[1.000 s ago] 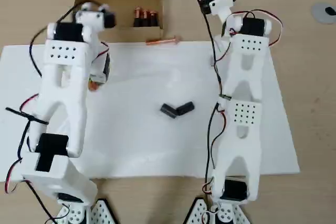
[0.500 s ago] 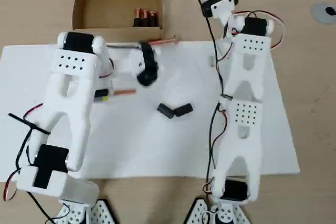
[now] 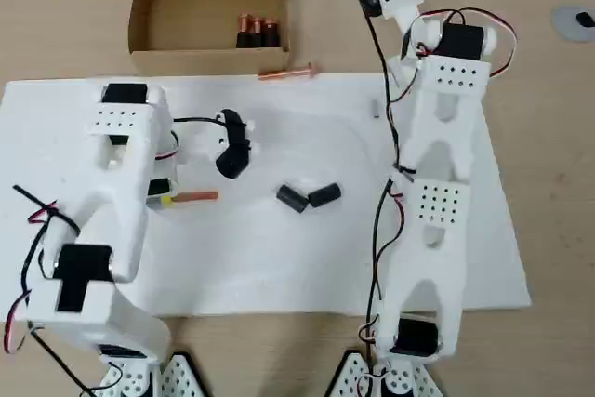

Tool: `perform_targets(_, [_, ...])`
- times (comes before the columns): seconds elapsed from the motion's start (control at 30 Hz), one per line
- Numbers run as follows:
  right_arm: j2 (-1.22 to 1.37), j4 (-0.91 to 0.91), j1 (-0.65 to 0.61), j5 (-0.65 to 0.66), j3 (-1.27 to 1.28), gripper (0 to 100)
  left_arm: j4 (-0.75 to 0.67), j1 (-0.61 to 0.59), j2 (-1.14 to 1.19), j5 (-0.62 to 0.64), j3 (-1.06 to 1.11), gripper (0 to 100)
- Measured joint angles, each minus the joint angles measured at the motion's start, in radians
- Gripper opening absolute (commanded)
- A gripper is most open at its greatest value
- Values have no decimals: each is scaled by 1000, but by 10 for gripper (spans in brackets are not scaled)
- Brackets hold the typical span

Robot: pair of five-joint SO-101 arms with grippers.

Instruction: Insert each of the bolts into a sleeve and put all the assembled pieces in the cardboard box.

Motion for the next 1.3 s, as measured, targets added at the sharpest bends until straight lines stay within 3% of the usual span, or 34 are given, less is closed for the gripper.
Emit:
perform_targets(0.27, [0,0,0,0,0,260,91,0,98,91,-264,276])
perform_targets(0.43, [0,0,0,0,0,260,115,0,104,348,-420,283])
perform_targets(0.53, [0,0,0,0,0,260,129,0,104,632,-493,283])
perform_targets(0.8, [0,0,0,0,0,260,181,9,114,1766,-466,285])
perform_targets(0.9, [0,0,0,0,0,260,181,41,141,2084,-434,286])
perform_targets(1.3, [0,0,0,0,0,260,181,92,275,2272,-351,285])
